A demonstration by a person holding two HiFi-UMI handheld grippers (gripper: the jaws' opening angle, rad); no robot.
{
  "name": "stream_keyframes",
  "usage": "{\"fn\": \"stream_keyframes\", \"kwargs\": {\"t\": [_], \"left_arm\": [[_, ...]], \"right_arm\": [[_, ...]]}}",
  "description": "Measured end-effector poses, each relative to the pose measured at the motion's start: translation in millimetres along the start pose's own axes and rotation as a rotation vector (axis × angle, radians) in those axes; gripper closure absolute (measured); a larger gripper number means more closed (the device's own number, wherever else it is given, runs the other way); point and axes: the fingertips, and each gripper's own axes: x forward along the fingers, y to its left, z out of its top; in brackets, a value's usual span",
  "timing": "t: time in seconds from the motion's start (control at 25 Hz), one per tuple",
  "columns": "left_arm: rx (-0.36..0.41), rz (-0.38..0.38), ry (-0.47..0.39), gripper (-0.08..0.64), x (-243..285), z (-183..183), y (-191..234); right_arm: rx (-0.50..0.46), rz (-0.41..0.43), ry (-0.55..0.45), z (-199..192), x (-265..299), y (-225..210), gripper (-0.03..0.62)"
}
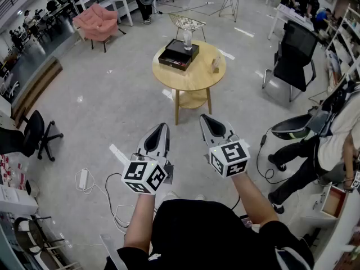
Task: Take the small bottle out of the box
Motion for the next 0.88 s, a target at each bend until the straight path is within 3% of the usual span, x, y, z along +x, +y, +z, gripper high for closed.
{"fn": "stream_keyframes", "kwargs": {"t": [0.88], "left_arm": [[0.054, -0.008, 0.028, 0.552, 49, -15, -18]], "right_arm": [[0.051, -0.005, 0.009, -11, 12, -49, 0.592]]}}
